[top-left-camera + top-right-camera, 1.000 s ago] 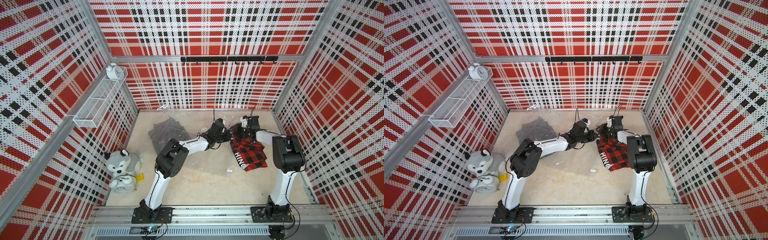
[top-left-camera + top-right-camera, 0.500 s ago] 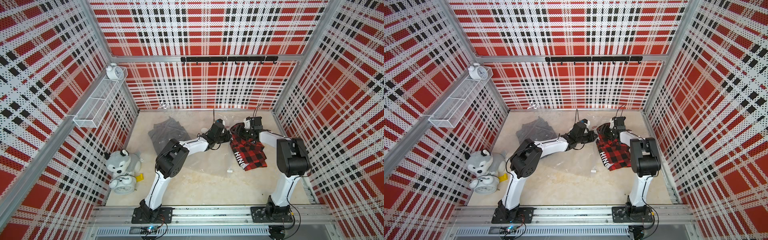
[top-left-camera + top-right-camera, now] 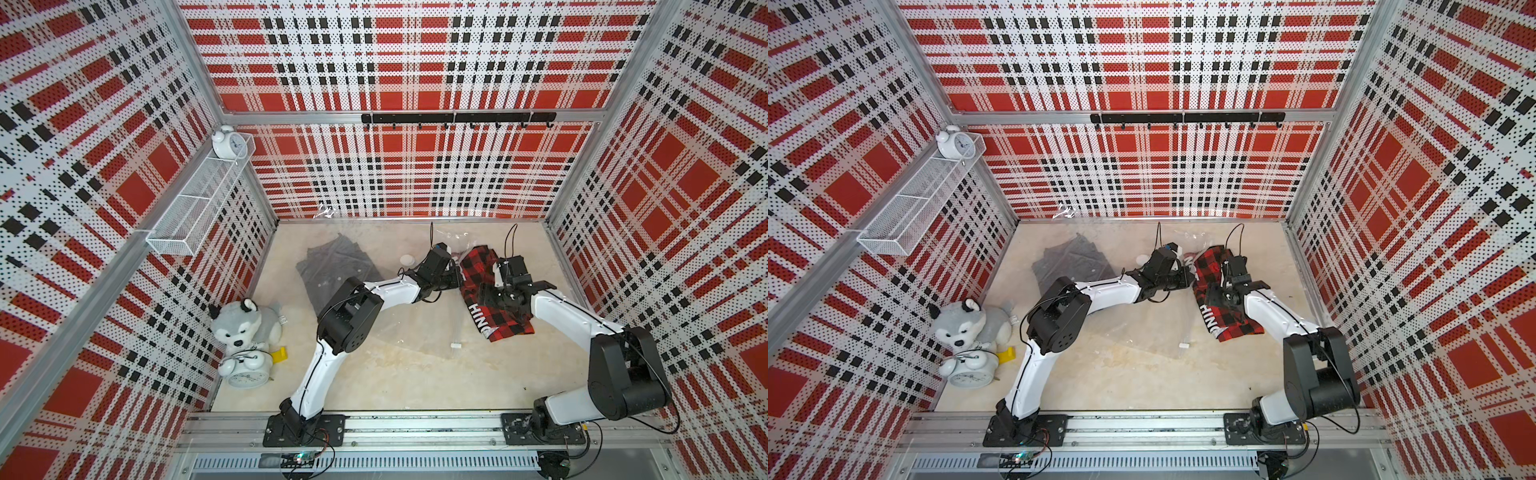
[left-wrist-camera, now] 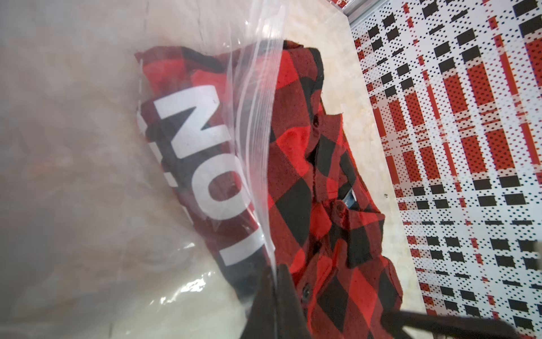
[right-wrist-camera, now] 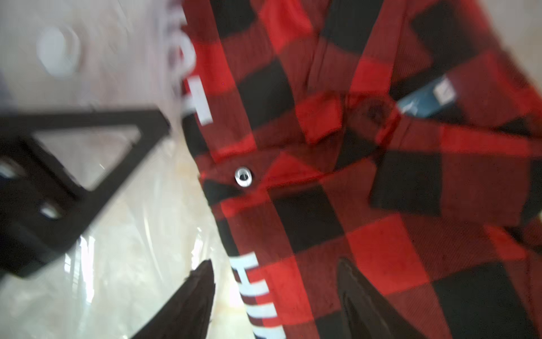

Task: Place the folded shirt into the vacuum bag
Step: Place the shirt in the vacuum bag.

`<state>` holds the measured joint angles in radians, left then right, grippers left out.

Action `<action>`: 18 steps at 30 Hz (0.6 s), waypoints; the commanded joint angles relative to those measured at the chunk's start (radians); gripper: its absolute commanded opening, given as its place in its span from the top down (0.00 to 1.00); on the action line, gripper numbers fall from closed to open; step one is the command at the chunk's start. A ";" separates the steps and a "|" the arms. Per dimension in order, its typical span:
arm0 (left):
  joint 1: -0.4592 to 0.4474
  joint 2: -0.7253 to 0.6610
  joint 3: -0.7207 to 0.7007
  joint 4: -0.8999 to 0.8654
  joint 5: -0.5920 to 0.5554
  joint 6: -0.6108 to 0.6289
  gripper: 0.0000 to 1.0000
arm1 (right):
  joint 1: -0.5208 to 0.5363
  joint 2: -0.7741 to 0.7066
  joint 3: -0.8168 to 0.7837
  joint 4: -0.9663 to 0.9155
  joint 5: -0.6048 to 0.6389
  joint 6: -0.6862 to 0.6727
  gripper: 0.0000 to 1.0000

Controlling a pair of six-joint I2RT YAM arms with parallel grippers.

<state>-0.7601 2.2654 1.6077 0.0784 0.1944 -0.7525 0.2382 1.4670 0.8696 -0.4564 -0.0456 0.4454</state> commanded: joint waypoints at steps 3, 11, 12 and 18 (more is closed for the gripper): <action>-0.001 0.028 0.040 -0.011 0.000 0.028 1.00 | 0.048 -0.004 -0.032 -0.064 0.063 -0.033 0.31; 0.004 0.027 0.032 -0.011 0.004 0.030 1.00 | 0.125 0.029 -0.026 -0.088 0.176 -0.027 0.30; 0.004 0.026 0.032 -0.011 0.004 0.030 1.00 | 0.129 0.032 -0.026 -0.089 0.183 -0.024 0.29; 0.006 0.020 0.021 -0.011 0.002 0.028 1.00 | 0.131 0.075 -0.044 -0.047 0.126 -0.024 0.28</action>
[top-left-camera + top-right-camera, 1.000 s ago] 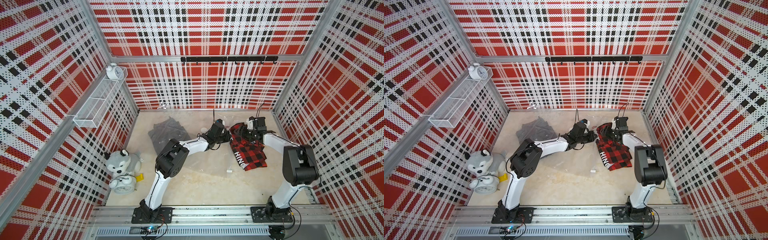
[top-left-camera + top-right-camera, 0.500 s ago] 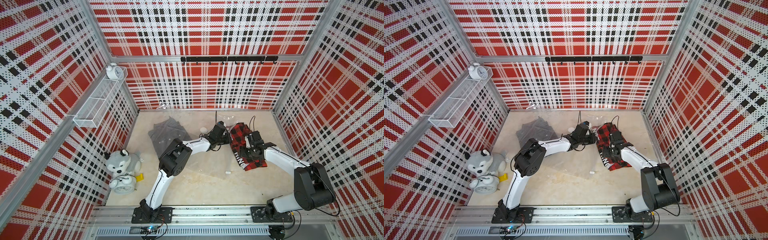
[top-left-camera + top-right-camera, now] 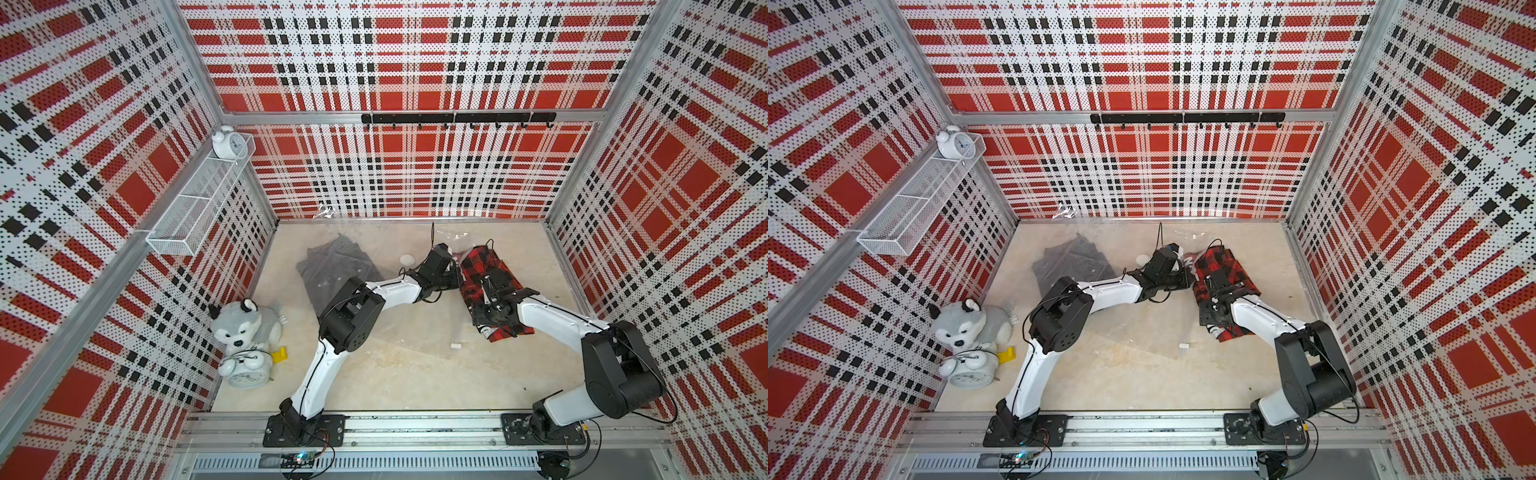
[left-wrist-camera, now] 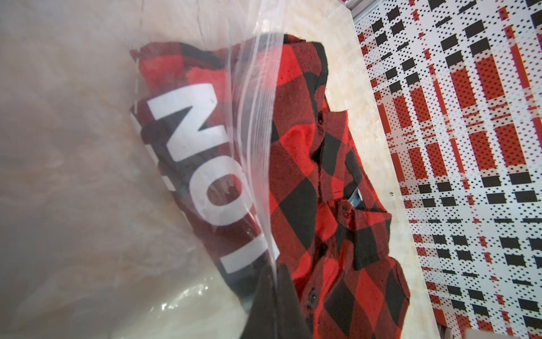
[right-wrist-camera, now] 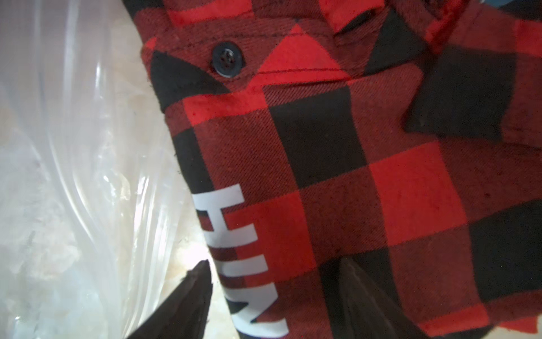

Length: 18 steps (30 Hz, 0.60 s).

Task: Place the folded shirt into the vacuum bag
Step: Place the shirt in the vacuum bag.

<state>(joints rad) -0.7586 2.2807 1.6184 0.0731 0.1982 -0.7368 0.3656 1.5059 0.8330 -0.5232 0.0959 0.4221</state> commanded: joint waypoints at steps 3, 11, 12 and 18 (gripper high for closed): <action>0.004 -0.002 0.003 -0.001 0.005 0.008 1.00 | 0.005 0.100 -0.014 0.031 -0.053 0.010 0.32; -0.003 -0.029 -0.008 0.015 0.021 -0.004 1.00 | 0.004 0.097 -0.009 0.017 -0.046 0.002 0.72; -0.004 -0.030 -0.009 0.019 0.024 -0.007 1.00 | 0.005 0.085 -0.003 0.012 -0.041 -0.002 0.77; -0.014 -0.030 -0.004 0.036 0.035 -0.027 1.00 | 0.005 0.028 0.049 -0.013 -0.082 -0.029 0.95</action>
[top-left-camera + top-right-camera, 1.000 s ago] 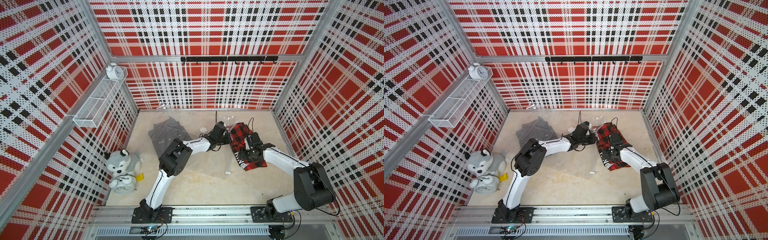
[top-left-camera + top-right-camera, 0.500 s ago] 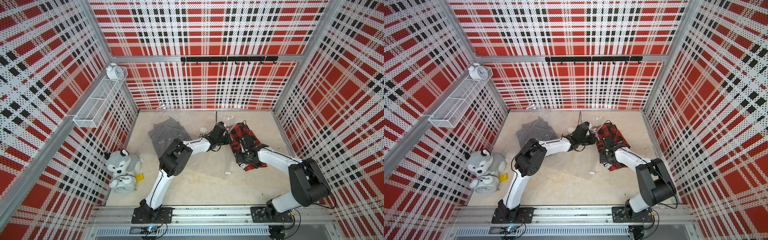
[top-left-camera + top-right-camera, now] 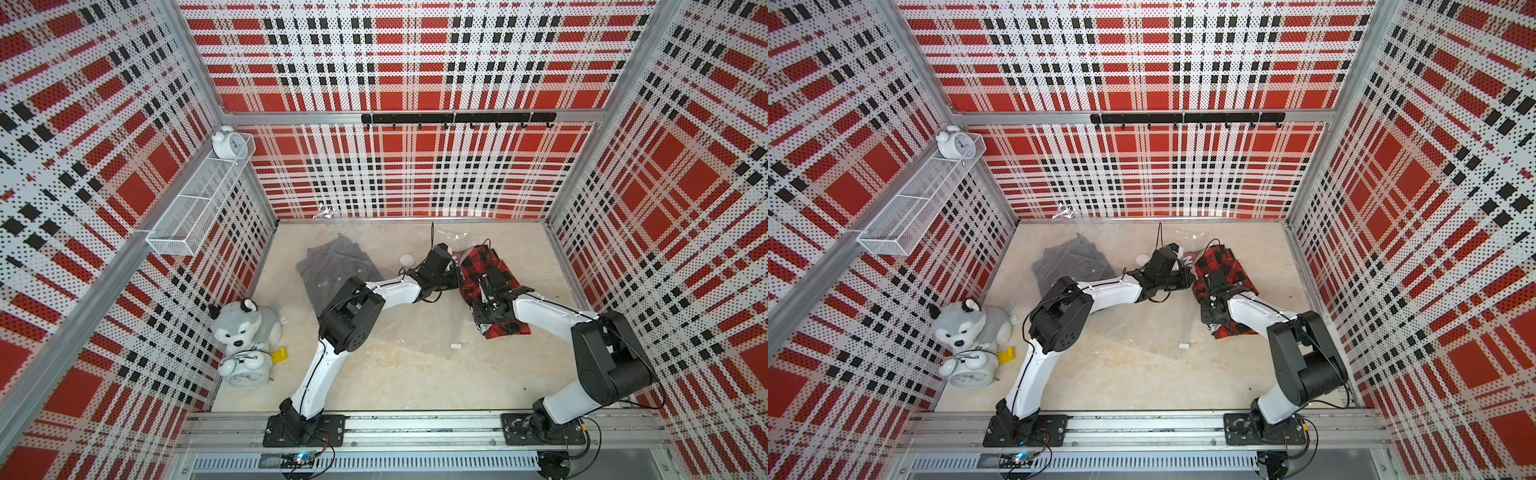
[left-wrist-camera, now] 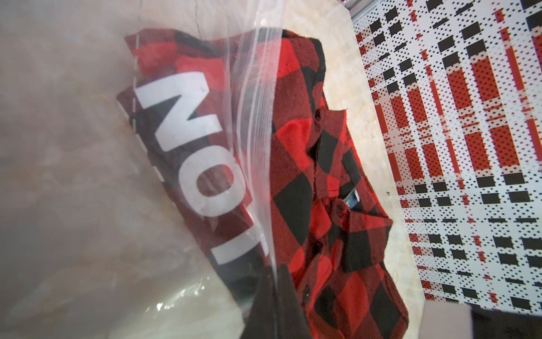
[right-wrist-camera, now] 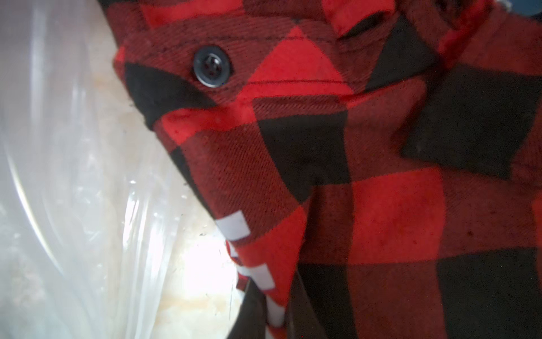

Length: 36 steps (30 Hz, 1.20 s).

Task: Place the folded shirt into the vacuum bag
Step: Place the shirt in the vacuum bag.

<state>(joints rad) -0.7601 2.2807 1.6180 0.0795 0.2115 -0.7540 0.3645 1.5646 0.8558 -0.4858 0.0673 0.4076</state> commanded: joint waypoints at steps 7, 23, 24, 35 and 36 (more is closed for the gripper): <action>-0.021 -0.048 -0.003 0.025 -0.017 -0.015 1.00 | 0.004 -0.086 0.063 -0.009 -0.218 -0.004 0.96; -0.034 -0.162 -0.106 0.118 0.026 -0.065 1.00 | -0.001 0.110 -0.033 0.285 -0.425 0.100 0.95; -0.037 -0.168 -0.106 0.116 0.026 -0.063 1.00 | -0.001 0.116 -0.036 0.291 -0.433 0.100 0.92; -0.043 -0.188 -0.125 0.109 0.020 -0.062 1.00 | -0.010 0.004 -0.062 0.295 -0.469 0.118 0.52; -0.044 -0.191 -0.127 0.110 0.019 -0.061 1.00 | -0.011 -0.005 -0.061 0.293 -0.469 0.121 0.52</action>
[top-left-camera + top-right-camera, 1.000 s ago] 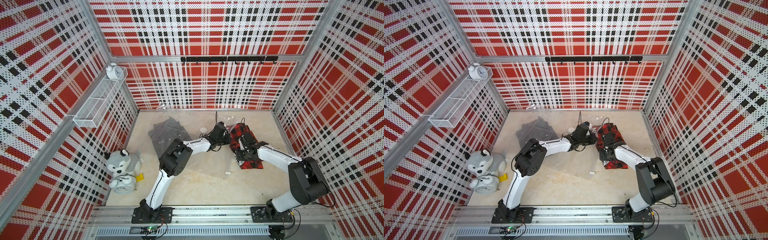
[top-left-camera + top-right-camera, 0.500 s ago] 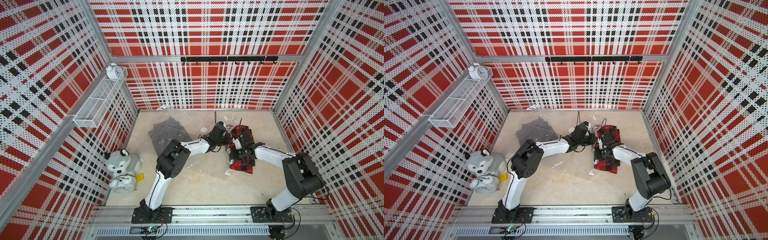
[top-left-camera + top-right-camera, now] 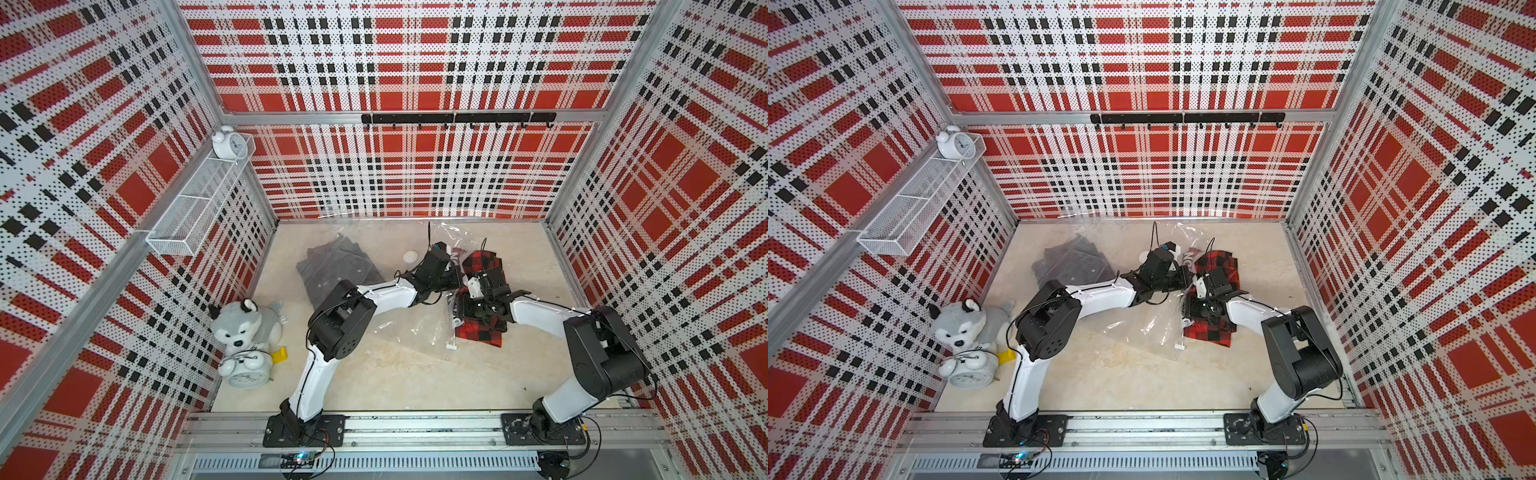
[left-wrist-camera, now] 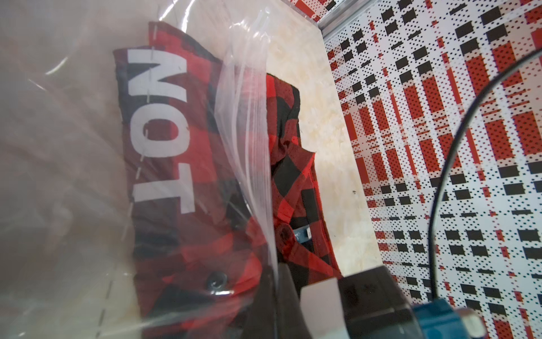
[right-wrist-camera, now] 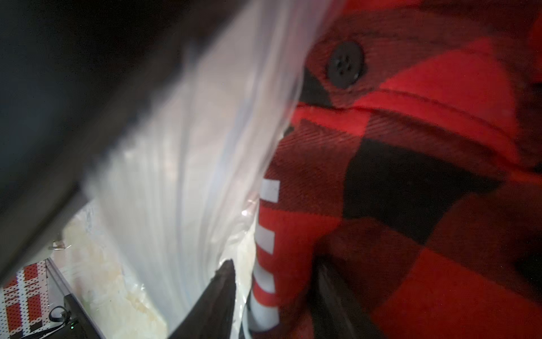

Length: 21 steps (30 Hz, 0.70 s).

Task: Place the folded shirt into the vacuum bag
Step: Place the shirt in the vacuum bag.

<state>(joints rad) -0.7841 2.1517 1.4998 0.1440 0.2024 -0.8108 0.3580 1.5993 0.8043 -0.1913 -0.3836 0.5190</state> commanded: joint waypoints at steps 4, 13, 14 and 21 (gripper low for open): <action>-0.021 -0.079 0.001 0.020 0.015 0.003 1.00 | -0.011 -0.092 -0.022 -0.011 -0.021 0.023 0.51; -0.021 -0.068 0.026 -0.026 -0.004 0.012 1.00 | -0.023 -0.228 -0.067 -0.036 -0.007 0.066 0.43; -0.019 -0.061 0.032 -0.031 -0.004 0.009 1.00 | -0.027 -0.241 -0.075 -0.036 0.000 0.070 0.43; -0.021 -0.075 0.020 -0.028 -0.041 0.003 1.00 | -0.048 -0.271 -0.086 -0.015 -0.032 0.067 0.64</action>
<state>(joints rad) -0.7937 2.1117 1.4971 0.1078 0.1787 -0.8082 0.3172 1.3350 0.7132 -0.2150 -0.3878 0.5884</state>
